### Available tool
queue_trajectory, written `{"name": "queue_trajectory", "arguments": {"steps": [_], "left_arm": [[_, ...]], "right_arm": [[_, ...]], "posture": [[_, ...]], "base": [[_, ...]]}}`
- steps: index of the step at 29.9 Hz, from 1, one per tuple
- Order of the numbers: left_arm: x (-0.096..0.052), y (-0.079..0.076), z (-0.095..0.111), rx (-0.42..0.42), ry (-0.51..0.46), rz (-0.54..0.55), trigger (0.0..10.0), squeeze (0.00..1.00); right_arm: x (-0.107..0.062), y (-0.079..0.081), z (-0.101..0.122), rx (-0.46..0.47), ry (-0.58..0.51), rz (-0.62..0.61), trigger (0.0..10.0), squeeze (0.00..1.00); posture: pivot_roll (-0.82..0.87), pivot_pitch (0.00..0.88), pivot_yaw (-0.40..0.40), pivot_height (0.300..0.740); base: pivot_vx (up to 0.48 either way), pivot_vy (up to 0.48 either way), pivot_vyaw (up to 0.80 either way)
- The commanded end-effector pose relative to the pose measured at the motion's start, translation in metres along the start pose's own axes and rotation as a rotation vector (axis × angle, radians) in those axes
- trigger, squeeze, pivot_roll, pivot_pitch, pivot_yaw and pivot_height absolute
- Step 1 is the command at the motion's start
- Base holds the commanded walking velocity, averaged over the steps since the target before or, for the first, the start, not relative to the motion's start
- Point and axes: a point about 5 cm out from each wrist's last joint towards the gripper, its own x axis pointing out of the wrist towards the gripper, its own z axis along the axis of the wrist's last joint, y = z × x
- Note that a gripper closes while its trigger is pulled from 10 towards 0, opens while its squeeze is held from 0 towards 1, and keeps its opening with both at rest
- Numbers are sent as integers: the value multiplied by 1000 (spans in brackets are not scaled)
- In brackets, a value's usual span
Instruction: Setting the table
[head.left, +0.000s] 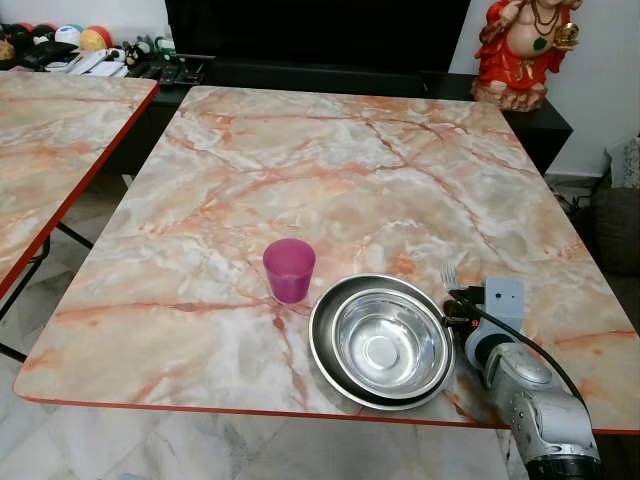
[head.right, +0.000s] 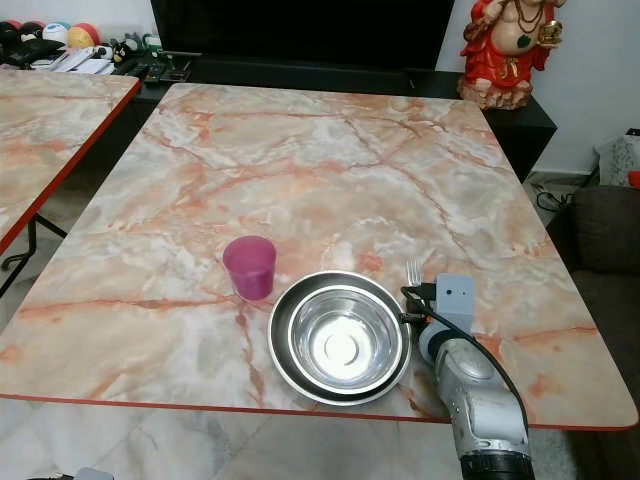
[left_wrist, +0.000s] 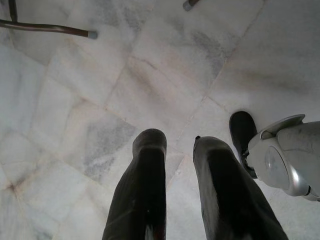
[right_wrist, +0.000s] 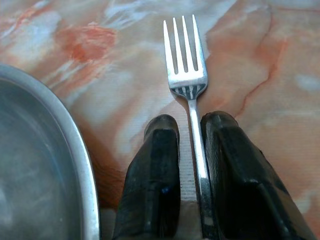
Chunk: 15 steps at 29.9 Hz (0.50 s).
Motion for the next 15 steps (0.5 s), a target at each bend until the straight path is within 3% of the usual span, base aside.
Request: {"name": "queue_trajectory", "arguments": {"steps": [1,15], "left_arm": [[-3,-1,-10,16,44,-6,10000,0],[-3,-1,-10,18,44,-5,10000,0]], "right_arm": [[-2,0,-5,34,31,5,10000,0],[-2,-2,0,57,36,-13,10000,0]], "posture": [[65,169,-36,740],[66,167,-37,740]], "base": [[0,0,0],[0,0,0]]}}
